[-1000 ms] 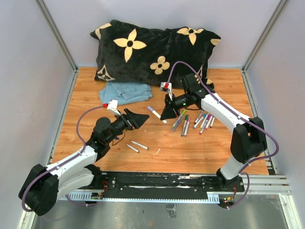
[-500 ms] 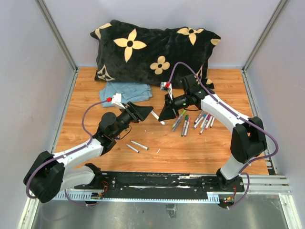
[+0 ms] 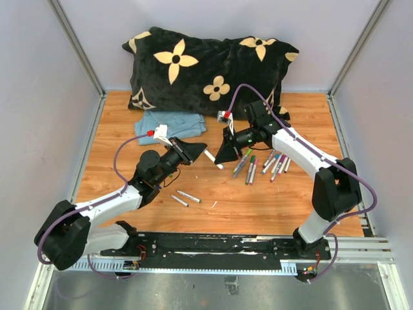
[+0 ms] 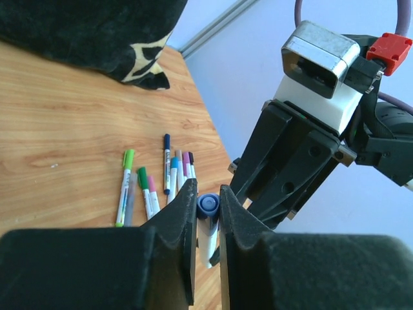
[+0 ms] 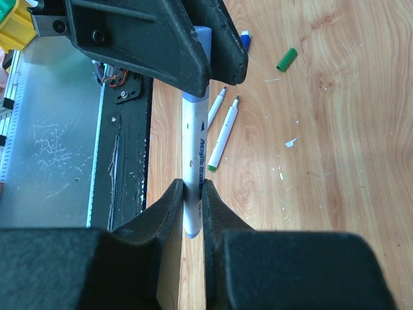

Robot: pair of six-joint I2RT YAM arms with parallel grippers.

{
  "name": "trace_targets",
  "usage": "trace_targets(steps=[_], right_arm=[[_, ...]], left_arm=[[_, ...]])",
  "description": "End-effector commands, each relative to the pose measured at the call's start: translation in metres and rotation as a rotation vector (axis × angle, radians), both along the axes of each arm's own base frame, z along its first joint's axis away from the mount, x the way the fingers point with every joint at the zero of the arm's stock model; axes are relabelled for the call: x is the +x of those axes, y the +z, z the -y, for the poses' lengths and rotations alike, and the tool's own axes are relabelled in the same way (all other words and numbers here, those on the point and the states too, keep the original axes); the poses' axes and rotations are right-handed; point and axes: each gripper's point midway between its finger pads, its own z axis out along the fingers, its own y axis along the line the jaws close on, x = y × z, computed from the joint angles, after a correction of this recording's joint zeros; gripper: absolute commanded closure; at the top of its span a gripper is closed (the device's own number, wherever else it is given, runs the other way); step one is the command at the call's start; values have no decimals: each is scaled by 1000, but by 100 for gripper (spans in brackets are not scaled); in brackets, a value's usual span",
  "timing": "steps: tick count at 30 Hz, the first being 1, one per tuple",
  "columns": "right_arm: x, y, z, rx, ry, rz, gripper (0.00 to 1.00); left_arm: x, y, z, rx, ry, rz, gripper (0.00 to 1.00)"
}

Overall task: Open the pen caps
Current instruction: Open the pen cap from the pen.

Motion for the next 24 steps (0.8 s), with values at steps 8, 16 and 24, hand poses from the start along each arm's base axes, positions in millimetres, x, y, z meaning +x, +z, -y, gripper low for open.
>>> trace_targets(steps=[8,16,24], right_arm=[[-23,11,-8,53,36,13,55],[-33,11,-18,33,53,31,47],[-37,12,-18,38,52,10,96]], left_arm=[[-19,24,8,-39,-81,68,100],[-25,27,9,-44,-95,77,100],[-23,30,6,-37,-75,104,100]])
